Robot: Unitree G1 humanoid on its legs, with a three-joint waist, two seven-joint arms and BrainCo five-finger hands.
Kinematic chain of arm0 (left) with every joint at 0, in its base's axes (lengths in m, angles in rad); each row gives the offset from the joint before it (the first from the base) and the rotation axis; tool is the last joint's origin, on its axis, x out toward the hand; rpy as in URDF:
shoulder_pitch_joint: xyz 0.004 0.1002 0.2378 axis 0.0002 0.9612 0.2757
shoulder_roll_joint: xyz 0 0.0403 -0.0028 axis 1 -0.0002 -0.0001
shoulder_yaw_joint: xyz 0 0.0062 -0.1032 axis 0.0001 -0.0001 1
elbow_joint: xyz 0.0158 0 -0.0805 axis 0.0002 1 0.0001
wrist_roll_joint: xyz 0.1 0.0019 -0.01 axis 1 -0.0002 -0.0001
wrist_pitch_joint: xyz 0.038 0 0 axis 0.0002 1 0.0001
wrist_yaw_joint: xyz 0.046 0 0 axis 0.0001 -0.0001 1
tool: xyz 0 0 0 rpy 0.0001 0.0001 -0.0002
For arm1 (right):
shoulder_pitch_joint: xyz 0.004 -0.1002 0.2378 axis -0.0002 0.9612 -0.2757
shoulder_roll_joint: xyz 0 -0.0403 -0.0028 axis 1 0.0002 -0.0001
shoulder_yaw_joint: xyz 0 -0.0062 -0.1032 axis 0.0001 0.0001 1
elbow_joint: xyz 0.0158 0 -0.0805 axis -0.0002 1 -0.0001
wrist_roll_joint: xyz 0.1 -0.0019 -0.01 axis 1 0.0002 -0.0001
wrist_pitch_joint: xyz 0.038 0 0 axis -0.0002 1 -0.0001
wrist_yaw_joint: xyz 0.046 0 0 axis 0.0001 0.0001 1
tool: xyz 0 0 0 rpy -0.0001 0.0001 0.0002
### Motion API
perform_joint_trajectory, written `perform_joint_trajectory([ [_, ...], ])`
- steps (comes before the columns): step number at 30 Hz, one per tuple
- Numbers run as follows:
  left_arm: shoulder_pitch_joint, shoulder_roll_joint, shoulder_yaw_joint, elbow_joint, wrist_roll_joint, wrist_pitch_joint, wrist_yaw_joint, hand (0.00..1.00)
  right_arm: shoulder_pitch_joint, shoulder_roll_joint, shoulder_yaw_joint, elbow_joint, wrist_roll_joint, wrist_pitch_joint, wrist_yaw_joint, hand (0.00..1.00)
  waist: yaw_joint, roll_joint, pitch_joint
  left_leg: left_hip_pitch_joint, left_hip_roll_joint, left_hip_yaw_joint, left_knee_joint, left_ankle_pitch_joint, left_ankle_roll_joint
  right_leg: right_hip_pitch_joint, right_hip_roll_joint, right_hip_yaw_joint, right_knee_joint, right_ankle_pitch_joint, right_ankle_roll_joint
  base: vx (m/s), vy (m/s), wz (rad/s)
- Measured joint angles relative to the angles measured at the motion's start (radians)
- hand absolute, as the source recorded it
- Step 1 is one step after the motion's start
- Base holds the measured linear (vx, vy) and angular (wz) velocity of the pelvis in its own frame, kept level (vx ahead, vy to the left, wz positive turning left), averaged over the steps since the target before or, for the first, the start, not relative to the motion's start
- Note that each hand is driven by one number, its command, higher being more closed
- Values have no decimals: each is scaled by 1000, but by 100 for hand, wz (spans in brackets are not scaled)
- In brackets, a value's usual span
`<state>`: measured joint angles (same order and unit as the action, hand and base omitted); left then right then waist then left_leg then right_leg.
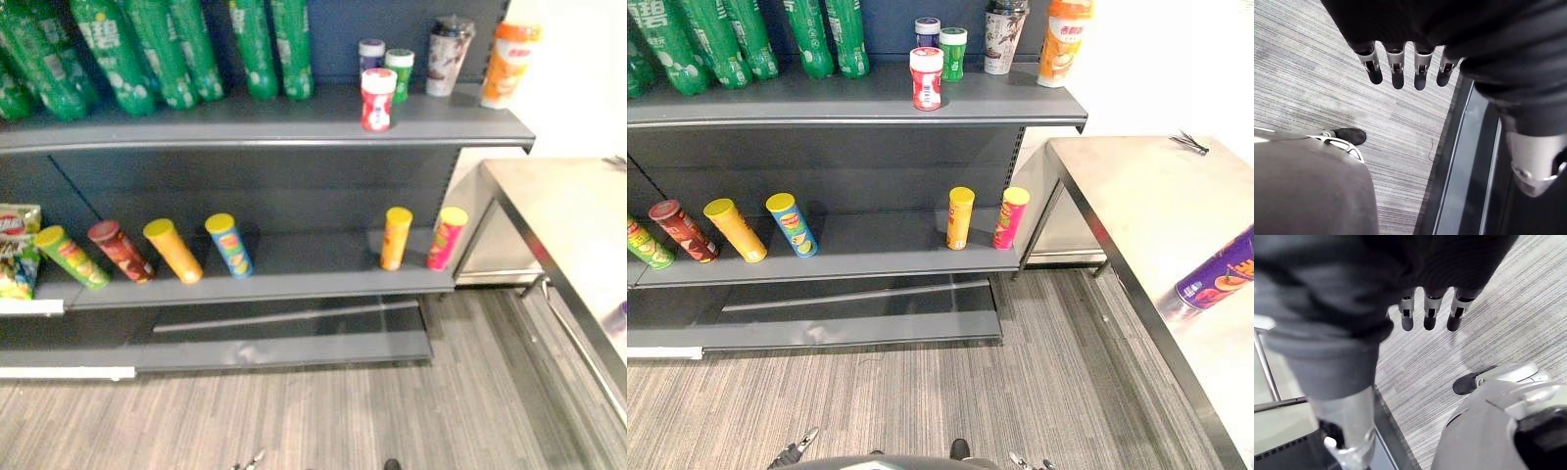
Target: Put the gum and the chips on the shelf.
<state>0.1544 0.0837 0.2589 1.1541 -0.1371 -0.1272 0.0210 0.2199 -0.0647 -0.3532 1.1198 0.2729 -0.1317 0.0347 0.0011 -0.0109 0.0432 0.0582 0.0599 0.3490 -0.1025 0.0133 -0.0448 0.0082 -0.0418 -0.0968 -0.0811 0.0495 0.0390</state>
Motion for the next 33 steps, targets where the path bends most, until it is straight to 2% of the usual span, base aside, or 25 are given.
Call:
perform_joint_trajectory([
  [3,-3,2,-16,-2,-18,-1,-6,0,-9,6,-88,27,1,0,-10,0,-4,3,15,-7,3,-1,46,-27,11,-25,-9,0,78,-39,11,41,17,4],
  [4,-11,3,-18,-3,-18,-5,-7,0,-13,6,-129,33,1,1,-13,0,-4,-1,51,-11,11,0,116,-65,12,-29,-16,3,129,-67,19,0,0,0],
  [5,-13,3,-18,-3,-18,-5,-7,0,-13,7,-150,33,1,1,-14,0,-5,0,61,-19,16,1,152,-83,10,-34,-19,6,155,-80,22,-17,49,-17],
  [7,-10,-4,-10,-2,-19,-5,-7,0,-10,20,-204,7,2,1,-29,0,-11,20,78,-47,45,54,284,-162,19,-55,-18,50,206,-100,33,-36,75,-50],
  [8,-11,-9,-3,-2,-19,-5,-7,0,-9,24,-212,-11,2,1,-30,0,-14,28,82,-55,53,72,310,-179,24,-62,-13,67,208,-97,38,-62,131,-116],
  [9,-12,-26,25,-12,-19,-5,-7,0,-11,40,-216,-57,2,1,-30,0,-24,45,92,-98,105,156,413,-239,31,-102,8,119,203,-80,63,-84,135,-123],
  [10,-11,-29,29,-18,-19,-5,-7,0,-11,44,-217,-74,2,2,-30,0,-22,47,92,-111,125,188,440,-261,30,-121,8,112,198,-80,65,-95,145,-165],
  [11,-9,-41,46,-27,-20,-5,-7,0,-11,62,-217,-95,2,6,-32,0,-17,46,93,-124,152,243,461,-283,34,-144,-4,69,183,-85,70,-76,104,-132],
  [12,-9,-43,54,-31,-19,-5,-6,0,-13,72,-216,-103,4,9,-33,0,-17,61,96,-123,171,280,462,-292,38,-155,-10,22,186,-82,65,-60,127,-175],
  [13,-17,-41,60,-44,-19,-7,-6,0,-21,89,-221,-108,8,15,-37,0,-20,53,106,-108,202,343,463,-298,38,-169,-46,-119,215,-87,43,-36,151,-177],
  [14,-33,-35,59,-51,-19,-17,-6,0,-22,92,-220,-107,10,19,-46,0,-20,51,128,-87,220,405,457,-300,36,-169,-91,-254,279,-104,16,14,165,-167],
  [15,-40,-31,59,-53,-19,-19,-6,0,-20,92,-218,-104,10,19,-50,0,-19,44,131,-76,226,438,453,-296,39,-166,-113,-309,312,-109,8,91,128,-150],
  [16,-46,-20,52,-57,-19,-19,-6,0,-17,91,-207,-93,10,19,-60,0,-18,26,132,-53,228,490,450,-288,28,-150,-153,-369,349,-115,-1,138,70,-135],
  [17,-54,-6,22,-58,-19,-19,-7,0,-23,88,-197,-70,10,20,-67,0,-19,12,133,-40,228,540,449,-285,26,-123,-179,-394,347,-115,0,144,8,-126],
  [19,-78,4,-22,-58,-20,-18,-14,0,-33,87,-187,-40,10,21,-70,0,-24,4,130,-36,226,597,451,-282,21,-87,-197,-420,308,-101,13,110,-60,-103],
  [21,-92,1,-29,-57,-50,-19,-27,0,-69,78,-187,-18,10,22,-71,0,-24,3,133,-21,226,659,442,-269,7,-73,-187,-438,236,-86,39,66,-96,-95],
  [23,-90,-34,-29,-55,-56,-19,-29,0,-81,57,-188,-4,11,21,-72,0,-30,31,137,14,224,688,402,-236,-18,-69,-162,-412,219,-81,44,6,-117,-54],
  [26,-87,-50,-28,-40,-56,-17,-33,0,-86,37,-190,-4,11,20,-71,0,-33,53,133,36,227,705,359,-199,-41,-55,-131,-405,188,-81,43,-4,-127,-20],
  [27,-87,-51,-27,-40,-56,-17,-34,0,-89,33,-190,-4,11,20,-71,0,-33,49,136,37,228,706,354,-192,-44,-55,-127,-405,185,-82,42,-21,-90,-6],
  [28,-85,-50,-23,-40,-56,-17,-36,0,-95,28,-192,-4,11,19,-71,0,-35,59,132,39,229,707,347,-181,-44,-54,-123,-403,184,-84,38,-40,-61,-3],
  [29,-83,-51,-19,-40,-56,-17,-36,0,-98,26,-192,-3,11,19,-70,0,-36,58,132,40,231,707,347,-179,-47,-53,-120,-403,183,-86,36,-45,-41,-3],
  [31,-75,-51,-2,-40,-55,-16,-36,0,-109,26,-206,-3,12,19,-68,0,-53,57,134,55,229,708,329,-165,-55,-37,-112,-403,174,-87,33,-53,-25,-1],
  [33,-73,-56,20,-40,-54,-16,-36,0,-110,27,-224,-4,13,18,-66,0,-57,55,135,65,224,710,316,-159,-58,-35,-110,-401,172,-92,28,-82,6,-3],
])
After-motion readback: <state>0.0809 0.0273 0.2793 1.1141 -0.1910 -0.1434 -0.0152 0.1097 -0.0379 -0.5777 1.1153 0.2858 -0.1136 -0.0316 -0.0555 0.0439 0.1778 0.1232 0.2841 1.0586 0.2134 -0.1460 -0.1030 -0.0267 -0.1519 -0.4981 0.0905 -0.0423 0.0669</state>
